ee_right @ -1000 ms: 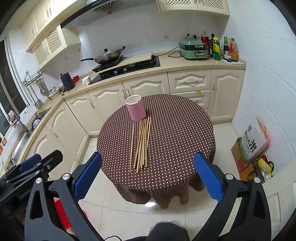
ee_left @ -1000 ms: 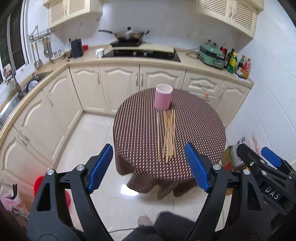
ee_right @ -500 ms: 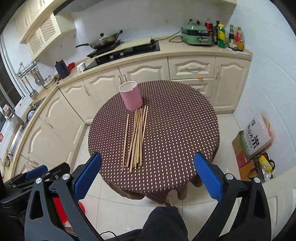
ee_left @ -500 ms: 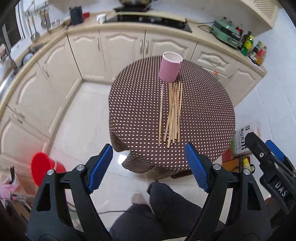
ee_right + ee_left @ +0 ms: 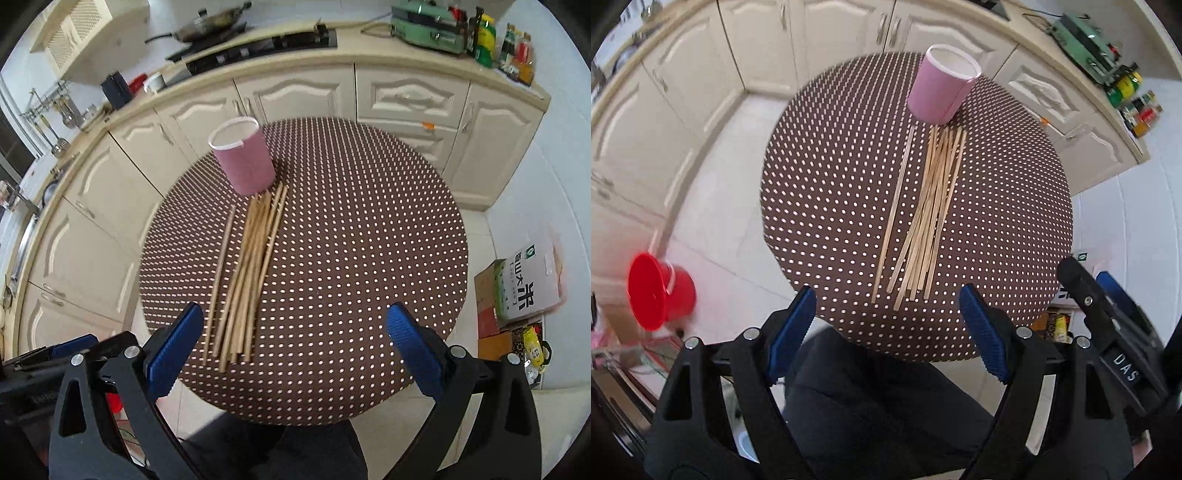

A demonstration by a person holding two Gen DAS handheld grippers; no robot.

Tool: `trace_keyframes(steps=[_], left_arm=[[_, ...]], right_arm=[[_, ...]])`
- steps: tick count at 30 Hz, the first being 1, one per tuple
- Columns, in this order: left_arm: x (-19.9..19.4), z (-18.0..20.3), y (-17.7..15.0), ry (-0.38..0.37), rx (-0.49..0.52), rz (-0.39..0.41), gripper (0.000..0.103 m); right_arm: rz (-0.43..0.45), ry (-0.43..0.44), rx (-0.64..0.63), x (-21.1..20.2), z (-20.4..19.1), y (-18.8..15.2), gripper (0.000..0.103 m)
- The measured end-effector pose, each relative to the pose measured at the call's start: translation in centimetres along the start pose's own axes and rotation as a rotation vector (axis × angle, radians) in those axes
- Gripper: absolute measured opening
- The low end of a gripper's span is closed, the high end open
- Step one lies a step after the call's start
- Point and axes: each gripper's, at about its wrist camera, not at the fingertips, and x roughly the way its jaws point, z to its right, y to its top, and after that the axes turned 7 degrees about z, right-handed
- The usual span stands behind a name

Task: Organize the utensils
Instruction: 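Move both grippers down toward the pile of wooden chopsticks, then grasp one wooden chopstick with the right gripper while the left gripper grasps another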

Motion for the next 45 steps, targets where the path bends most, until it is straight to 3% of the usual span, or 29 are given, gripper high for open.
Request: trace_keyframes(steps=[4,7,10,12,15,25,34,40,43,45], left_arm=[[2.0,-0.2,1.0,0.036,0.023,-0.02,0.079],[3.8,-0.4,1.8,0.018,0.019,-0.061,0.078],[5.2,-0.4,2.6,-0.009,0.032,-0.085,0.072],[6.5,-0.1,3.4,0.022,0.053,-0.098,0.071],[7.7,-0.3,4.4,-0.003,0.069,-0.122,0.069],[13.2,-0.3,7.7,-0.03,0.113,-0.242,0.064],[16.8,-0.9,11.0,-0.01,0.14,-0.304,0.05],[18.7,-1.2,13.3,-0.024,0.178,-0.307,0.049],[19.0,-0.9,14.3,-0.009,0.189,-0.319,0.049],[19.2,-0.2,14.9,0.012,0.186,-0.326,0.049]], right_arm=[[-0.042,0.002,0.004,2.2,0.3,0.5,0.095],[-0.082,0.006,0.008,4.2,0.1,1.1,0.095],[-0.091,0.001,0.008,5.7,-0.3,1.9,0.095],[-0.097,-0.01,0.006,6.9,-0.6,2.4,0.094],[-0.118,-0.023,0.012,8.7,-0.8,2.7,0.085],[-0.26,-0.065,0.112,14.4,-0.6,2.8,0.067],[-0.322,-0.101,0.107,18.0,-1.9,3.0,0.057],[-0.318,-0.131,0.087,19.2,-3.2,3.3,0.053],[-0.307,-0.126,0.066,19.9,-4.2,3.8,0.04],[-0.308,-0.174,0.027,20.4,-5.0,4.0,0.029]])
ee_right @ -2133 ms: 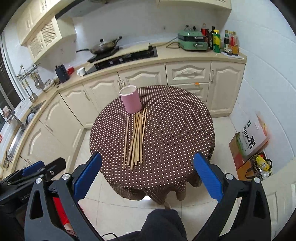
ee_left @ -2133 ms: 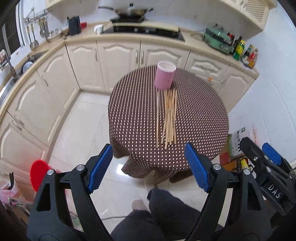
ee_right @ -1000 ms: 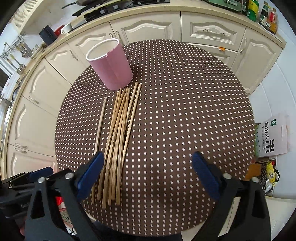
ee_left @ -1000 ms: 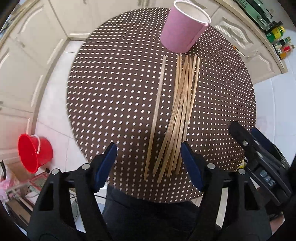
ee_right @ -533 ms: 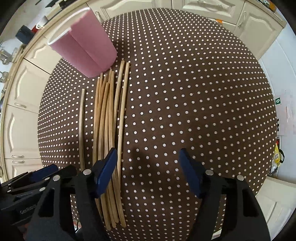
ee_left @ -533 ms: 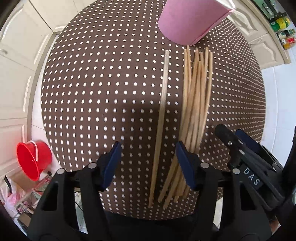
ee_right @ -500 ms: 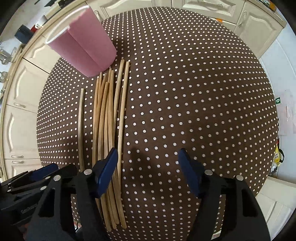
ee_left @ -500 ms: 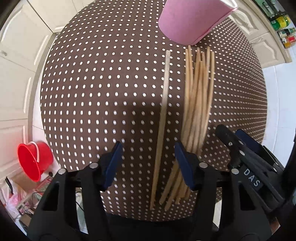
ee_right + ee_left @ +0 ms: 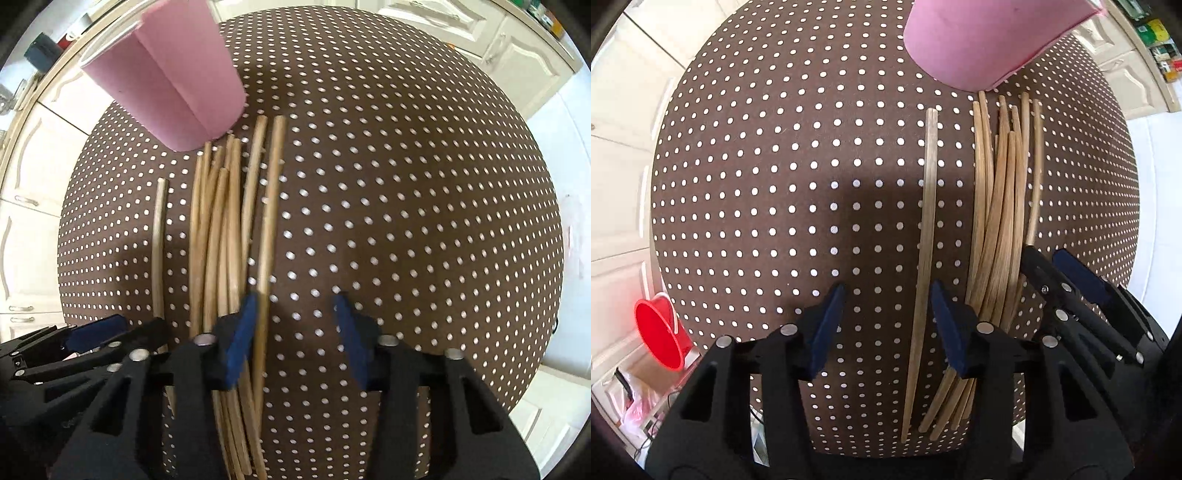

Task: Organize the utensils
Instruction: 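Grasp one wooden chopstick with the right gripper while the left gripper grasps another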

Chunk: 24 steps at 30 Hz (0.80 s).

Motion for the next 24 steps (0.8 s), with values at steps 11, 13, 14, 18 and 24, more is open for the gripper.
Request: trace_keyframes(steps=[11,13,14,18,24], left_arm=[[-0.1,0.2,2.6,0.064,-0.051,0.049,0.014],[-0.3,-1.0,2.8,0.029,-0.084,0.048,0.007],[-0.4,-1.3,2.9,0.015,-0.093,0.045,0.007],[-0.7,-2.3,3.4,0.001,-0.122,0.045,0.006],[-3.1,-3.7,1.5,0.004,-0.133,0.087,0.006]], right_arm=[[0.005,0.069,0.144,1.2,4.4,1.8,0.004],[0.01,0.07,0.162,1.2,4.9,1.9,0.004],[0.019,0.069,0.162,1.1,5.1,2.0,0.004],[0.052,0.083,0.174,0.3,6.7,2.7,0.004],[0.105,0.097,0.185,-2.0,8.0,2.7,0.004]])
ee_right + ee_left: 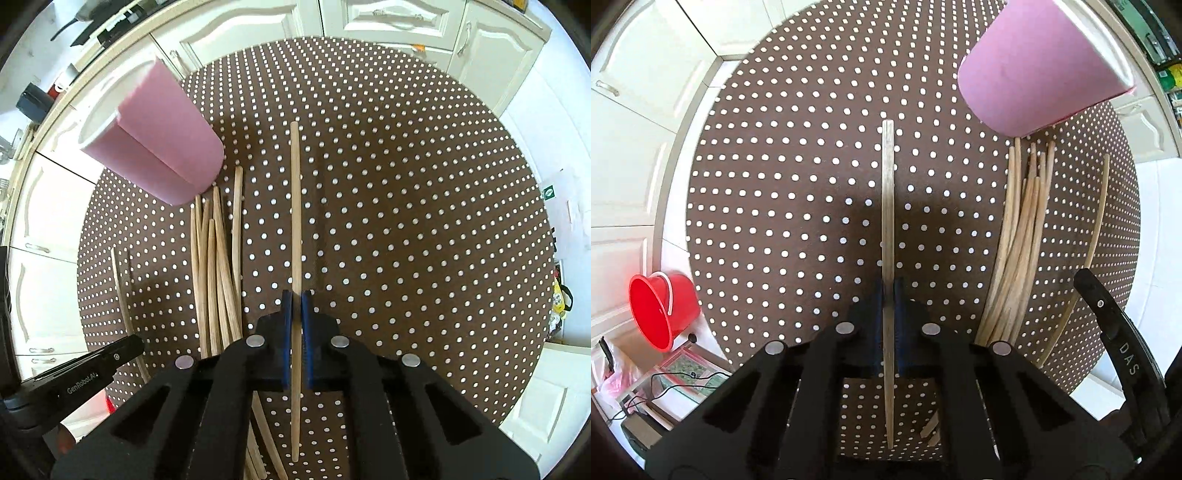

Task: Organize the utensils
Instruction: 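Grasp one wooden chopstick with the right gripper while the left gripper grasps another, then lift both held chopsticks up and carry them over the pink cup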

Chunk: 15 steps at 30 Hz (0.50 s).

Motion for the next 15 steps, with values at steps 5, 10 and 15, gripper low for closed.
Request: trace_keyframes(steps=[5,10,15], left_arm=[[-2.1,0.4,-0.7,-0.019,0.013,0.061,0.006],[-4.9,0.5,-1.2,-0.047,0.03,0.133,0.006],[-7.5,1.2,-2.7,-0.042,0.037,0.193,0.006]], right_arm=[[0.058,0.042,0.02,-3.4,0.6,-0.1,0.004],[0.128,0.083,0.034,-6.9,2.0,0.5,0.004],[0.191,0.108,0.038,-9.0,3.0,0.9,0.004]])
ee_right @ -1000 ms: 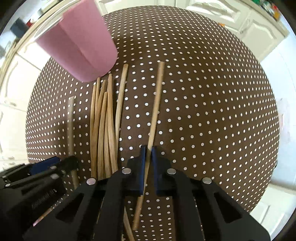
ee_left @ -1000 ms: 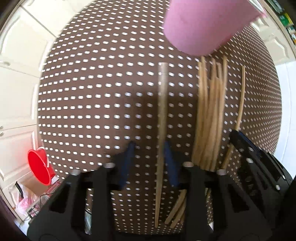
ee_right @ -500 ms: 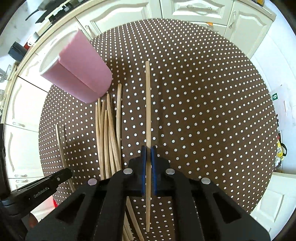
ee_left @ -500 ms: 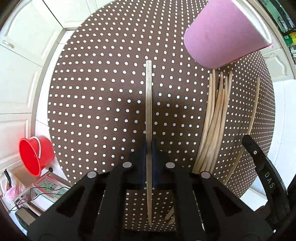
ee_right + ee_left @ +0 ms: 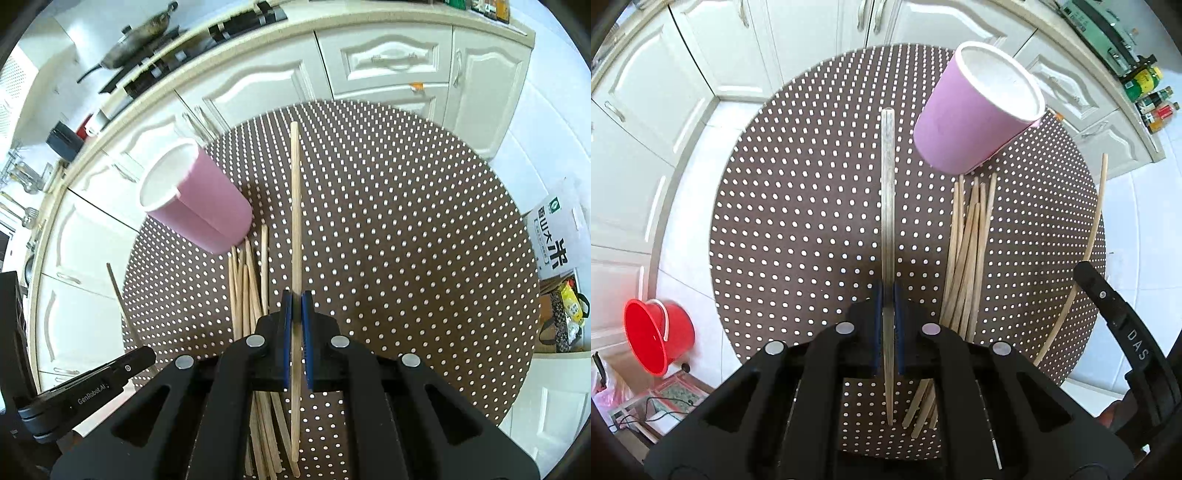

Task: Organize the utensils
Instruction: 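Lift both held chopsticks up and carry them over the pink cup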

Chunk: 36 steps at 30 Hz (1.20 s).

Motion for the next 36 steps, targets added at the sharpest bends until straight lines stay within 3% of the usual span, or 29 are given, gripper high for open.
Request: trace_keyframes(steps=[6,18,28,36], left_arm=[[-3.1,1.4,0.0,0.035,0.06,0.119,0.006],[-9.2,2.2,3.2,0.065,0.074,0.252,0.006],[-12.4,3.7,5.8,-0.05,0.061,0.261,0.006],[-15.0,6.4,8.2,-0.062,0.12,0.351,0.006]], right_arm=[[0.078,0.029,-0.029,-2.0,-2.1,-0.4,0.004],[0.236,0.06,-0.029,-5.9,-4.6,2.4,0.004],[0.392,0.121,-0.018,-9.5,-6.9,6.4,0.004],[0.478,0.147,-0.035,-9.9,-8.7,9.9,0.004]])
